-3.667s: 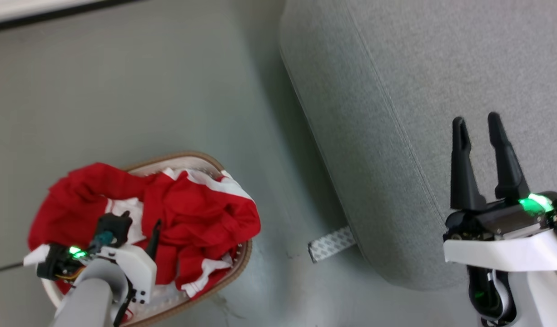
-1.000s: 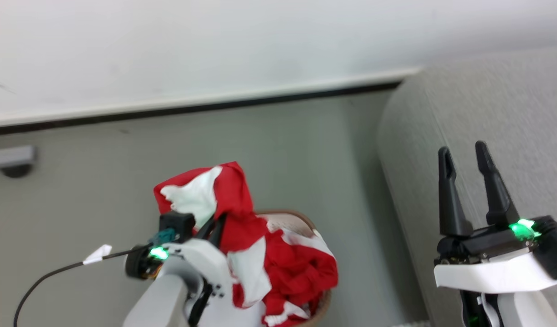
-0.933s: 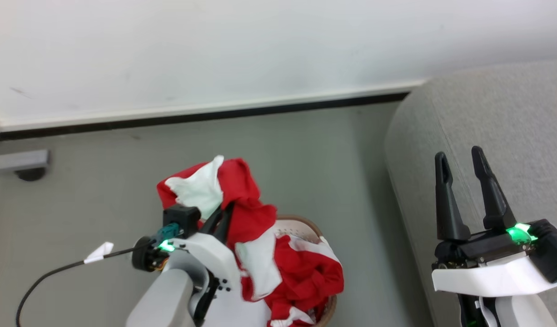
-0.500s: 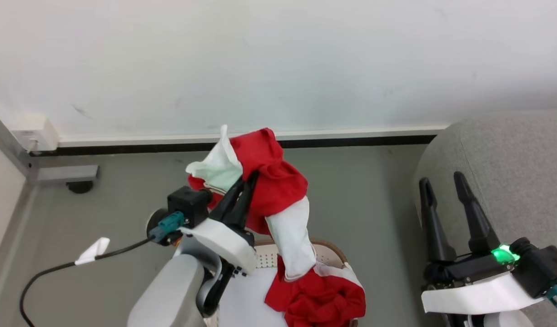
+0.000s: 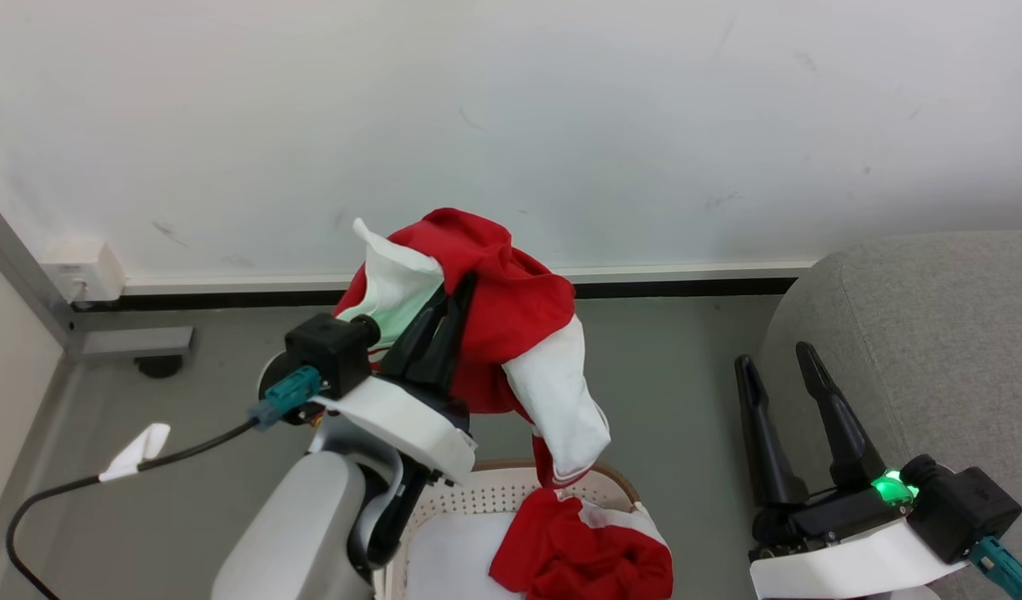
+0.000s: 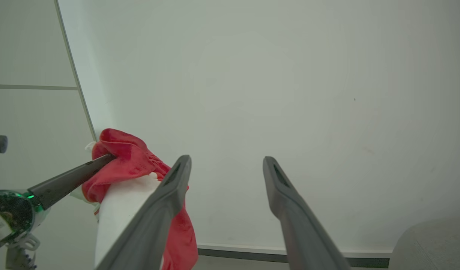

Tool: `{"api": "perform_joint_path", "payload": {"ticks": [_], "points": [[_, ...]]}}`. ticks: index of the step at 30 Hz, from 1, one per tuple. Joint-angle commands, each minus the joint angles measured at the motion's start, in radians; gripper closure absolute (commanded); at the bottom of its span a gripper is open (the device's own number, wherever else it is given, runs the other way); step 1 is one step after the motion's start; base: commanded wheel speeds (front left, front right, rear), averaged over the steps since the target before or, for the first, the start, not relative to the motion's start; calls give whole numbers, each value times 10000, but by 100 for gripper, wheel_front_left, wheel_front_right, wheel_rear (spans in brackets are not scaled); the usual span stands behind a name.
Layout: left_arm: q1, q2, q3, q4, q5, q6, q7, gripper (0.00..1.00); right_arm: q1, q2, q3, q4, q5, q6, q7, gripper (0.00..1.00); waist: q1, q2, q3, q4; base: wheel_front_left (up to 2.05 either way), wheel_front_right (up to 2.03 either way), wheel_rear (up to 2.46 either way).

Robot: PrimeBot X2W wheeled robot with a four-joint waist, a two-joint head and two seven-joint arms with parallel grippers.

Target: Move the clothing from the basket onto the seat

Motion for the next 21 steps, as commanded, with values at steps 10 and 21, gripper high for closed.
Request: {"api": "perform_joint_path", "payload": {"ticks": [10, 21], "points": [[261, 140, 33, -454, -249, 165, 165, 100, 5, -23, 365, 226, -91, -21, 9, 0, 1, -1, 41, 2, 0, 0, 0], [192, 52, -109, -333, -272, 257, 106, 100, -339, -520, 1572, 924, -269, -21, 9, 0, 1, -1, 0, 50, 0, 0, 0]]}}
